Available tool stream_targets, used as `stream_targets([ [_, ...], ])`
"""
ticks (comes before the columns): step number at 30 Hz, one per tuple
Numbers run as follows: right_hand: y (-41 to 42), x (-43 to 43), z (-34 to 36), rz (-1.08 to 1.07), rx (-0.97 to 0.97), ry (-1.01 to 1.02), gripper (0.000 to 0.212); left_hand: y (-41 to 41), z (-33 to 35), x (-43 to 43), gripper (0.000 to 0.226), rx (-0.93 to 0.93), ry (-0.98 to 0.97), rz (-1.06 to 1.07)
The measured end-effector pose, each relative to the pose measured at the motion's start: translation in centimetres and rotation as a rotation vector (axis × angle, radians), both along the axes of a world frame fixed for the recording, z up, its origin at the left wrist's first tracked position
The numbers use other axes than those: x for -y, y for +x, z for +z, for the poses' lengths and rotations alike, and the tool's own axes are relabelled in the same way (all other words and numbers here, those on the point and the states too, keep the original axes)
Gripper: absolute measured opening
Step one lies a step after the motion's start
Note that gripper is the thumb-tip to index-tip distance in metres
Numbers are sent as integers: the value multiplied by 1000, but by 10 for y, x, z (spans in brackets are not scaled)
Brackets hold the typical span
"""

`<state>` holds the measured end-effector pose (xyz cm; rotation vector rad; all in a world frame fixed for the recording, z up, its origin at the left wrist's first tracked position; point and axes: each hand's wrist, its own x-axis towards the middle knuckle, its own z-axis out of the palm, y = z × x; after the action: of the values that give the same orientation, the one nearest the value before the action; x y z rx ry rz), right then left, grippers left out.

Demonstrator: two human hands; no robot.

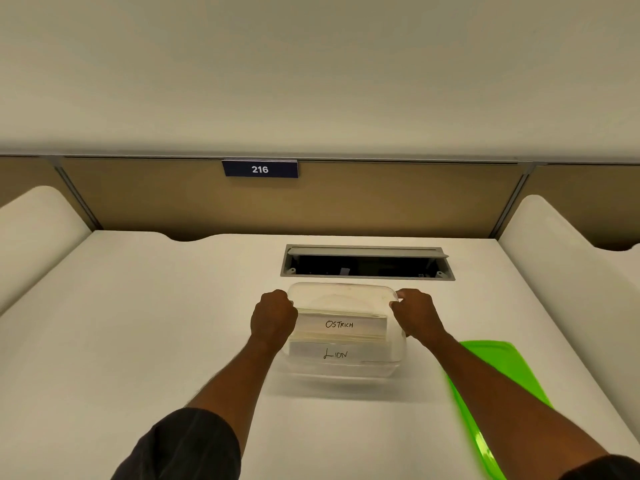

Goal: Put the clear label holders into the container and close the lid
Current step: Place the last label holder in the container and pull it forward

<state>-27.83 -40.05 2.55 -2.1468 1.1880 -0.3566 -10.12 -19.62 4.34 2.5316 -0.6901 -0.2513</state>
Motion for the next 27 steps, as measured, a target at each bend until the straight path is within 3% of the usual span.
stream_targets([
  [18, -30, -44, -33, 15, -76, 4, 23, -40, -26, -53, 24, 8, 52, -12],
  [27, -32, -50, -26, -76, -42, -23, 48, -40, -18, -43, 39, 22, 53, -11],
])
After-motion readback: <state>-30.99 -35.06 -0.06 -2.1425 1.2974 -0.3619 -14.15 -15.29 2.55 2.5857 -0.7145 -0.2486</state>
